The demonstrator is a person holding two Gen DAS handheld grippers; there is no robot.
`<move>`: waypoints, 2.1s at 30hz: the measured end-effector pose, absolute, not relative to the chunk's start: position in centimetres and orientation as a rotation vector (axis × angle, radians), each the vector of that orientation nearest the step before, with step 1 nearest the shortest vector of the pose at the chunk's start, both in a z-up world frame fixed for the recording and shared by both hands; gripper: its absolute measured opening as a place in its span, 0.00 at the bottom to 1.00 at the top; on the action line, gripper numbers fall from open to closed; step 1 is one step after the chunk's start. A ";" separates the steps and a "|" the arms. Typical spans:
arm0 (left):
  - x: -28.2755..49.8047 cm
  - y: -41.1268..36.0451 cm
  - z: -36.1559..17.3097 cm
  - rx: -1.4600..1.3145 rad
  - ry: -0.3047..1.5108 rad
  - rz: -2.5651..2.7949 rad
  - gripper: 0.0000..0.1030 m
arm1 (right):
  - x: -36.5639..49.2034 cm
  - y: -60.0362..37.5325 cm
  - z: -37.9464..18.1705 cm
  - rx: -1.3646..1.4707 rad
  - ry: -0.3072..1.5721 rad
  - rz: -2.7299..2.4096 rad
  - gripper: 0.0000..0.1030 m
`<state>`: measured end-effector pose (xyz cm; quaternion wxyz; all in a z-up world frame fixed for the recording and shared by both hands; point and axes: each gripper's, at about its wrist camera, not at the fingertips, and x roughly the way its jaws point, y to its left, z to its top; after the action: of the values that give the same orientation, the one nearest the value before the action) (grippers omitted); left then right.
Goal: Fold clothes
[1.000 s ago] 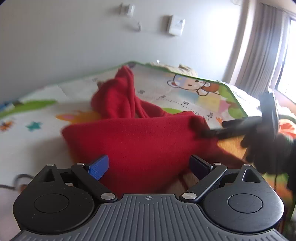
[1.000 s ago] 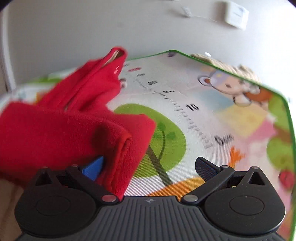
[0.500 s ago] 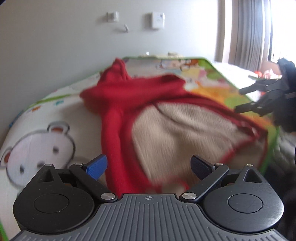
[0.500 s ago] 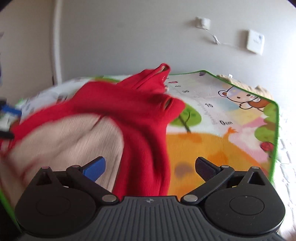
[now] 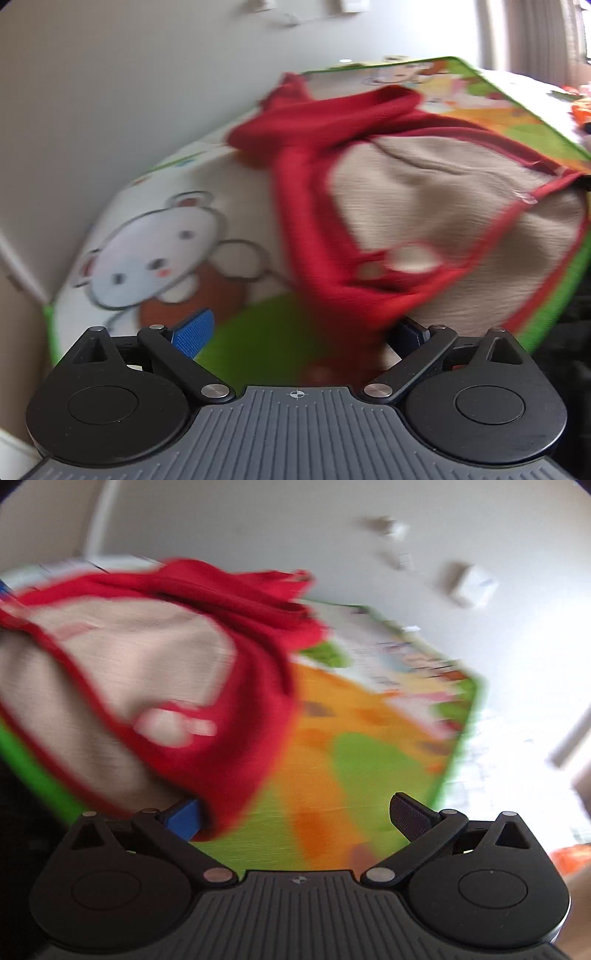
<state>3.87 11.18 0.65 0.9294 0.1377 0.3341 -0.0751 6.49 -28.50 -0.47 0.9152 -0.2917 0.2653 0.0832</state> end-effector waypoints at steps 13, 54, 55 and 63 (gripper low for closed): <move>-1.2 14.9 6.8 0.262 0.549 -0.101 0.98 | 3.2 -32.0 6.5 -0.393 0.481 0.258 1.00; 23.8 19.7 9.9 -0.222 0.464 -0.339 0.99 | 35.0 -28.8 0.2 -0.039 0.732 0.050 1.00; 23.2 19.8 10.7 -0.238 0.431 -0.348 0.99 | 35.1 -28.8 0.4 -0.041 0.734 0.047 1.00; 22.7 15.4 8.1 -0.143 0.568 -0.485 0.99 | 33.2 -28.6 4.6 0.007 0.672 0.066 1.00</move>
<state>22.74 15.45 8.14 0.9286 -0.0697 0.2772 -0.2366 33.18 -28.61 4.58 0.9436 0.0032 0.3295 0.0322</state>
